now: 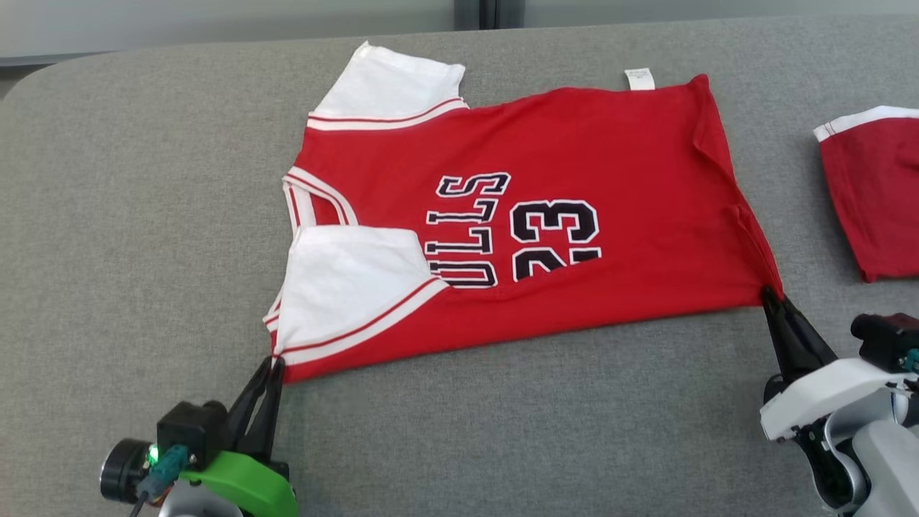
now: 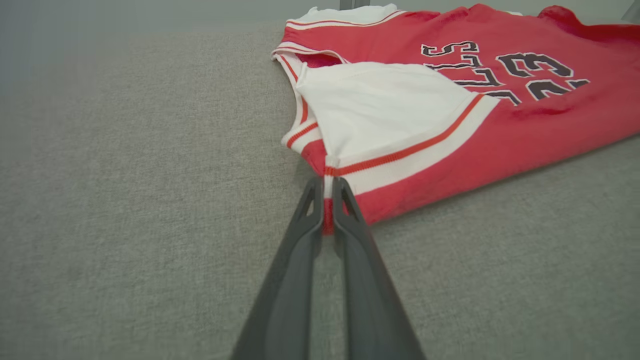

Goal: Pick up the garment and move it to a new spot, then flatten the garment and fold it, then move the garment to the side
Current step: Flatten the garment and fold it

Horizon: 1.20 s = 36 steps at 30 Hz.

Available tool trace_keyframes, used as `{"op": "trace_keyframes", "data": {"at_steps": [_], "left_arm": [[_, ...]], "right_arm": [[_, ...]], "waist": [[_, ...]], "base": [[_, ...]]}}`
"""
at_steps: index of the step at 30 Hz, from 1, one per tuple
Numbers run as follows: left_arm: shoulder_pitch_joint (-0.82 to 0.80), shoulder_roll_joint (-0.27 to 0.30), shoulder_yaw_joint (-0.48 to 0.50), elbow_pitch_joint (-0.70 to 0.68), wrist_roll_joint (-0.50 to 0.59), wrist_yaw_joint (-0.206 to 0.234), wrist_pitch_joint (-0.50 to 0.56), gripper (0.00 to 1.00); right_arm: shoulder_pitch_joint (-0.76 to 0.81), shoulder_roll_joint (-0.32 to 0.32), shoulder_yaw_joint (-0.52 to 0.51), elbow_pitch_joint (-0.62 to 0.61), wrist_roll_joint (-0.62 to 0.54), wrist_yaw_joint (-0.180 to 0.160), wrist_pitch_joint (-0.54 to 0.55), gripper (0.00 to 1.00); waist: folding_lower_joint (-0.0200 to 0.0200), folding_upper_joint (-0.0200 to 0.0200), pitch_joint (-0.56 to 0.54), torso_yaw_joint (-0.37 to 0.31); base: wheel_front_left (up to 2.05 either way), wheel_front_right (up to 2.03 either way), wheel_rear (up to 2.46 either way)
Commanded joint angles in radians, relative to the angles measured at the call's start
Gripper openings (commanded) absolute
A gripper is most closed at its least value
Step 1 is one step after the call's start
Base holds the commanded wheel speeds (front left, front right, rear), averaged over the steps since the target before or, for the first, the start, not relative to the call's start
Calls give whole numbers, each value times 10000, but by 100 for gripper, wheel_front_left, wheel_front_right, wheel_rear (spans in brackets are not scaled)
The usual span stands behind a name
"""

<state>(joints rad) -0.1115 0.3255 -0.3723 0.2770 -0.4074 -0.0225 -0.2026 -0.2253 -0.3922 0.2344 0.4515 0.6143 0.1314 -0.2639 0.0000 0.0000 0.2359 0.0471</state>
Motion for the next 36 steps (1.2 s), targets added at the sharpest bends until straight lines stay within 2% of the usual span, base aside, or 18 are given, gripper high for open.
{"op": "trace_keyframes", "data": {"at_steps": [1, 16, 21, 30, 31, 32, 33, 34, 35, 36], "left_arm": [[367, 38, 41, -131, -112, 74, 25, 0], [1906, 148, -124, -1321, -286, 534, 151, 0], [2216, 302, -290, -1503, -376, 404, 401, 0], [1937, -48, -742, -1025, -333, 311, 612, 2], [1885, -30, -779, -967, -254, 336, 584, 13], [1820, -42, -828, -914, -205, 371, 571, 29], [1788, -85, -846, -890, -191, 399, 540, 40], [1770, -120, -822, -859, -223, 416, 512, 76], [1748, -116, -805, -845, -221, 446, 496, 100], [1682, -94, -779, -873, -166, 509, 485, 100]], "right_arm": [[329, -90, -122, -176, 53, -14, -3, 0], [2921, -80, -1385, -1446, -25, -17, -3, 0], [3311, 13, -1535, -1614, -161, -17, -3, 0], [3442, 210, -1369, -1483, -333, -15, -3, 0], [3447, 213, -1353, -1465, -357, -15, -3, 10], [3454, 220, -1346, -1438, -380, -15, -3, 43], [3452, 235, -1401, -1410, -410, -15, -3, 100], [3418, 260, -1505, -1439, -435, -15, -3, 100], [3408, 258, -1585, -1491, -533, -15, -3, 100], [3419, 284, -1635, -1588, -566, -14, -5, 100]], "waist": [[0, 0, -90, 65], [0, 0, -334, 198], [0, 0, -239, 101], [0, 0, -205, 13], [0, 0, -217, 3], [0, 0, -234, -9], [0, 0, -248, -17], [0, 0, -265, -31], [0, 0, -276, -40], [0, 0, -276, -39]], "base": [[0, 0, 0], [0, 0, 0], [0, 0, 0], [0, 0, 0], [0, 0, 0], [0, 0, 0], [0, 0, 0], [0, 0, 0], [0, 0, 0], [0, 0, 0]]}}
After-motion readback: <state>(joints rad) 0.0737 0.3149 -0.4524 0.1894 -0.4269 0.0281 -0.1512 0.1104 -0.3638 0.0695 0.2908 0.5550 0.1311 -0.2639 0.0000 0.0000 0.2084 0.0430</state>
